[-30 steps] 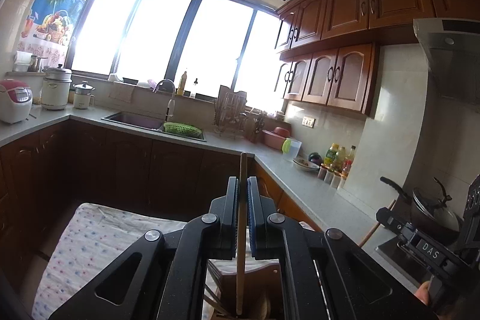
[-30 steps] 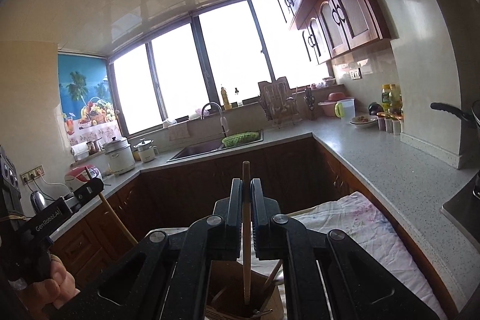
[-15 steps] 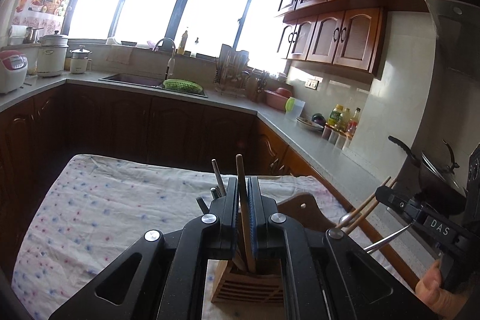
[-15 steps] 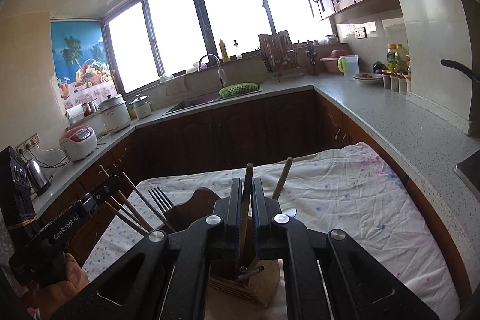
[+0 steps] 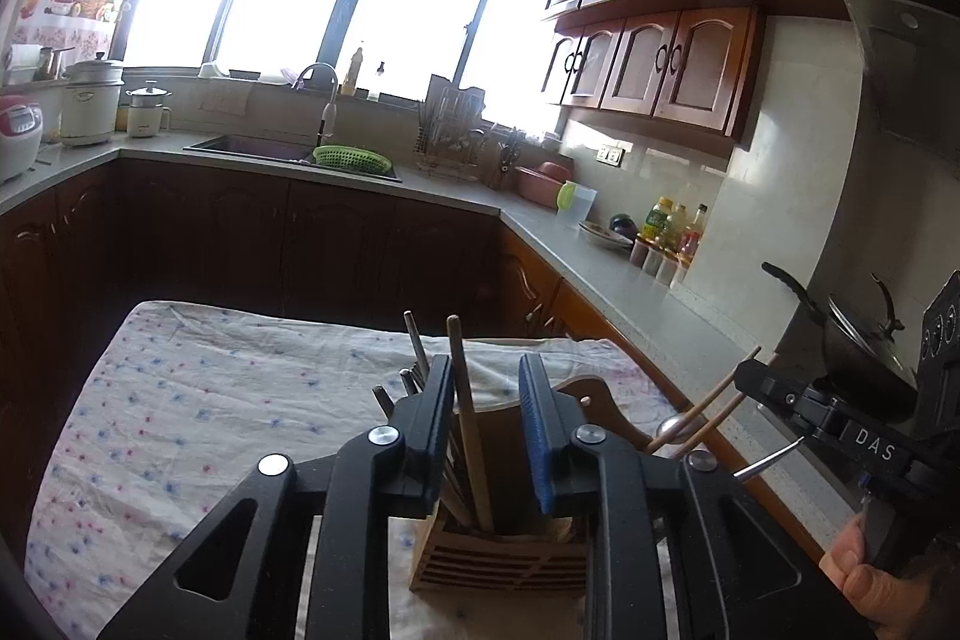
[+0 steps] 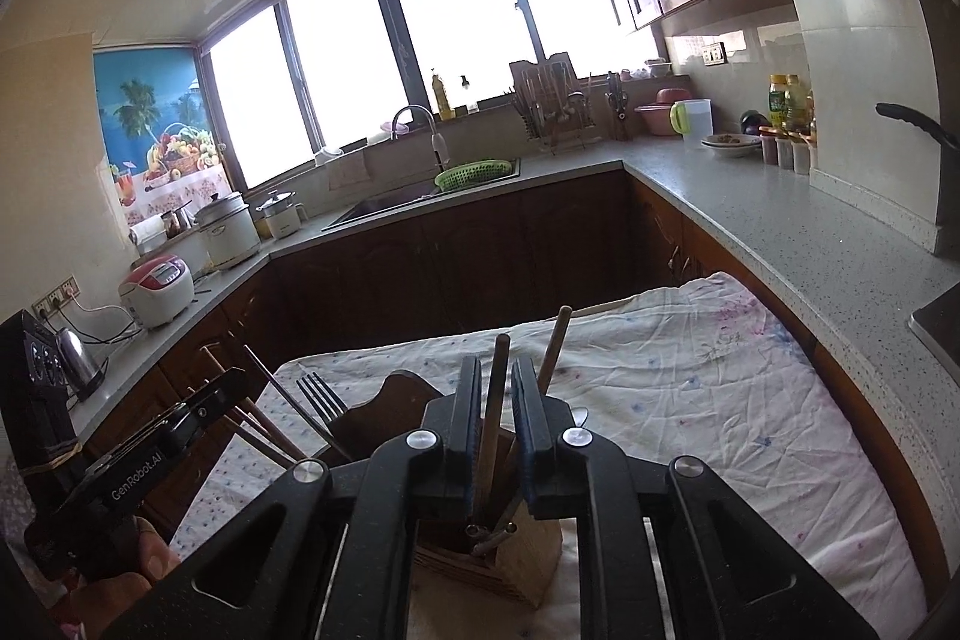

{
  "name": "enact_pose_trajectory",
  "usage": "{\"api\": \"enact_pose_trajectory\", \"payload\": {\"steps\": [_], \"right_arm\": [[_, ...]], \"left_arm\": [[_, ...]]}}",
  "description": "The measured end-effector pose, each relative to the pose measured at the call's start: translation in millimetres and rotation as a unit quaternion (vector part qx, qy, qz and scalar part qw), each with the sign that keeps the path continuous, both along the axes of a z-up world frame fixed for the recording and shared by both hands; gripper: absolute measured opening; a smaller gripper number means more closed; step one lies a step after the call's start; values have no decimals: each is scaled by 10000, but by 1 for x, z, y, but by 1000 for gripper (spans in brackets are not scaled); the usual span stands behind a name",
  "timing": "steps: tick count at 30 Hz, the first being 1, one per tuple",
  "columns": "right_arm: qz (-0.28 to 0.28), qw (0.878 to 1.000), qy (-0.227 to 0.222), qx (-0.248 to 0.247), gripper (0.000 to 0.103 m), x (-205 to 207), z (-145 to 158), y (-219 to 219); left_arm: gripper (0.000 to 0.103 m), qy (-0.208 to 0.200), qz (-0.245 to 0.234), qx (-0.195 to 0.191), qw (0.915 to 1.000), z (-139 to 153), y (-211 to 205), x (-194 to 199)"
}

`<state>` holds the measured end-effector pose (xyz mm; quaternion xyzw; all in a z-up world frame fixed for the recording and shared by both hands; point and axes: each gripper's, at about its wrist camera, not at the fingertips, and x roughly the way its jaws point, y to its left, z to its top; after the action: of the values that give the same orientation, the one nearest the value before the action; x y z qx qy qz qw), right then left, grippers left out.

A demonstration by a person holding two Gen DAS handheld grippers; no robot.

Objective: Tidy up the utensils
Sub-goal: 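Open both grippers and pull them back from the holder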

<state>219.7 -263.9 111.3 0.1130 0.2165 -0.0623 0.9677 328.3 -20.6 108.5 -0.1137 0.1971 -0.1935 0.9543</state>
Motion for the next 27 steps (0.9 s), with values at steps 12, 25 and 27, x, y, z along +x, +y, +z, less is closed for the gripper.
{"api": "enact_pose_trajectory", "payload": {"steps": [12,25,27], "right_arm": [[-248,9961,-842,-7,89,-51,27,-5],[-257,9958,-819,307,95,-121,-12,6],[-207,9962,-786,309,95,-132,-19,11]], "left_arm": [[78,-348,367,-275,9983,-8,30,-61],[83,-117,668,-451,9967,-39,50,-155],[83,-89,701,-442,9965,-41,54,-168]]}}
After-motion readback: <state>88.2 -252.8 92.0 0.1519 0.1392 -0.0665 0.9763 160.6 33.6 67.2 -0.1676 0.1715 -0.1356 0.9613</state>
